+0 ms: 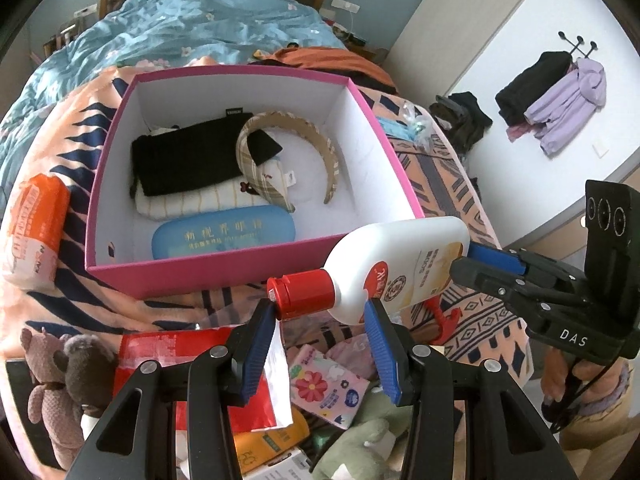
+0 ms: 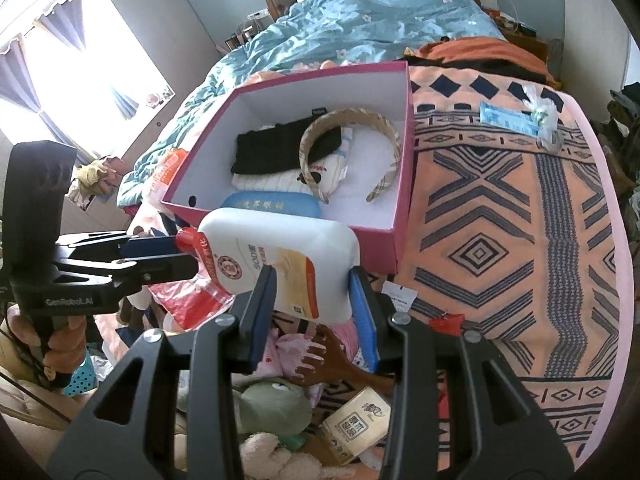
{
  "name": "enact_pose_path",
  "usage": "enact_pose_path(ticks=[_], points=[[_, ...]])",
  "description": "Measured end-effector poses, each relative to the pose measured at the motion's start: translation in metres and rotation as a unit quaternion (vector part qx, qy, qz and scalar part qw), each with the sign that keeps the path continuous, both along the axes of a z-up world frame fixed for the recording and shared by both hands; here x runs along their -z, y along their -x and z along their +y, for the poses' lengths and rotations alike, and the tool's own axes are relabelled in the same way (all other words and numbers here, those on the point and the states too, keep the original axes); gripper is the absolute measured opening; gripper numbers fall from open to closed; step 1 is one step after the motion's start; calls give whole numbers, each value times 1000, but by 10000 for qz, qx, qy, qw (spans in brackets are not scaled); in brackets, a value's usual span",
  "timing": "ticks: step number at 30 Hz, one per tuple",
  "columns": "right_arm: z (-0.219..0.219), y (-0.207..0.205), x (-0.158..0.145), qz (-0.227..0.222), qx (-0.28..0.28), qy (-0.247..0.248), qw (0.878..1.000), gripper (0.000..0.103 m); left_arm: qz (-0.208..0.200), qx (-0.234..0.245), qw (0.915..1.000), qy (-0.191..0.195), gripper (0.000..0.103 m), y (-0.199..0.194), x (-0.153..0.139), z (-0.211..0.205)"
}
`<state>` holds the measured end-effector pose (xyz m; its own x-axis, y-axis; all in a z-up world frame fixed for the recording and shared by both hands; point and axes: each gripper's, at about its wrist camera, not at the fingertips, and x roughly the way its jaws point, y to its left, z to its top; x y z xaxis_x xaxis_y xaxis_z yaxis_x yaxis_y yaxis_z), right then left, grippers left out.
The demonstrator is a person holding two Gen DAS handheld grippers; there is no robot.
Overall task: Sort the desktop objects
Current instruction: 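Close the left tool on the white lotion bottle and lift it, then carry the white lotion bottle with the left tool over the box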
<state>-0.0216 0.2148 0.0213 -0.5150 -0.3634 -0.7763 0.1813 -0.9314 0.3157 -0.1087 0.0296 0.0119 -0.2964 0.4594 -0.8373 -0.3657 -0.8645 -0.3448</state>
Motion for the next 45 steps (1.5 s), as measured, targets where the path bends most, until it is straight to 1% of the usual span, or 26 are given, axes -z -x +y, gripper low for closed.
enact_pose_path(ticks=[19,45], points=[[0,6,-14,184,0,-49,9998,40,127,-131,9998,-29,46,9,-9,1],[-1,17,-19,252,-14,-81,9997,41,114,-239,9996,-3,46,22,-12,3]])
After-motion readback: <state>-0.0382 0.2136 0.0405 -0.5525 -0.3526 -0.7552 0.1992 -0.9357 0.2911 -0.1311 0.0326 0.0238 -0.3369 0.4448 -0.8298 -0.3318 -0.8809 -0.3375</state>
